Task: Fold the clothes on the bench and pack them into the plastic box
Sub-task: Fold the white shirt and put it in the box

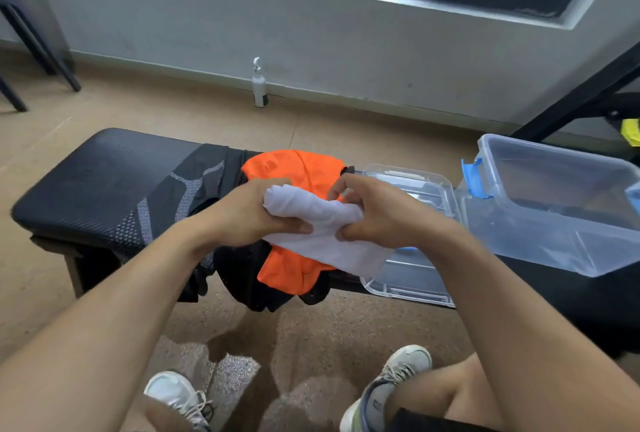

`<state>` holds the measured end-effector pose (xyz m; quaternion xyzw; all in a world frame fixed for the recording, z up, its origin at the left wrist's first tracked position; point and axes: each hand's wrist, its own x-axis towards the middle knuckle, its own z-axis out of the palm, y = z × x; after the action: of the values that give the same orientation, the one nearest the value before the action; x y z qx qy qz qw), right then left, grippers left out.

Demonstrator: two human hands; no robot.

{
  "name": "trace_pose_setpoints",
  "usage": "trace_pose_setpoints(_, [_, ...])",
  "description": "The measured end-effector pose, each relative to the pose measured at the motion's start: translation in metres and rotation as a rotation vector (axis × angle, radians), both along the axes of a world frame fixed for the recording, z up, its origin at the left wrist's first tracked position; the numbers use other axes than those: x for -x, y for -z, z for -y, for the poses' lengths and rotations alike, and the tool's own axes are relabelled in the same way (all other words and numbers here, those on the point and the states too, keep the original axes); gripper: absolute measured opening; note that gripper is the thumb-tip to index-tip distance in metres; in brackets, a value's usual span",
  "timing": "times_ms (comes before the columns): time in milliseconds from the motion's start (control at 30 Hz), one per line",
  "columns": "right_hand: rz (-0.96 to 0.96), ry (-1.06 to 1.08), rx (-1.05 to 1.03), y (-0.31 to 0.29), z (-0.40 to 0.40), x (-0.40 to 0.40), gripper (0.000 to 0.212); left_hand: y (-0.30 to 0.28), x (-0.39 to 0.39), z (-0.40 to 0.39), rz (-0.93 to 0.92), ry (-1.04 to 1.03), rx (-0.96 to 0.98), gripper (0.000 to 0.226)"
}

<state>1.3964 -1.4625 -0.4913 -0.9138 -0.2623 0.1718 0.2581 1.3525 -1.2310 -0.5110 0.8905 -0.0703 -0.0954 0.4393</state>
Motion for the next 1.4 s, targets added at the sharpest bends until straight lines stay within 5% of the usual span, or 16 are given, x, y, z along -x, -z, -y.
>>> trace_pose_setpoints(100, [-0.022, 0.05, 0.009, 0.005, 0.014, -0.01, 0.037, -0.002, -0.002, 0.006, 0.082, -0.072, -0.037, 0.042])
trace_pose_setpoints(267, [-0.142, 0.185, -0.203, -0.004, 0.049, -0.018, 0.022, -0.01, 0.0, 0.027, 0.194, -0.136, 0.275, 0.023])
trace_pose_setpoints(333, [-0.153, 0.222, -0.279, -0.012, 0.07, -0.016, 0.023, -0.009, -0.003, 0.047, 0.204, -0.261, 0.398, 0.033])
trace_pose_setpoints(533, [0.104, 0.604, -0.688, -0.05, 0.161, -0.021, 0.034, -0.029, -0.047, 0.126, 0.234, -0.157, 0.455, 0.029])
trace_pose_setpoints(767, [0.266, 0.848, -0.405, -0.065, 0.267, -0.042, 0.032, -0.063, -0.116, 0.245, 0.353, -0.001, 0.105, 0.025])
trace_pose_setpoints(1133, [-0.26, 0.822, 0.138, -0.012, 0.343, -0.086, 0.04, -0.02, -0.152, 0.328, 0.413, 0.34, -0.576, 0.032])
trace_pose_setpoints(1400, [-0.34, 0.816, 0.185, 0.006, 0.318, -0.108, 0.044, -0.016, -0.158, 0.321, 0.316, 0.24, -0.598, 0.046])
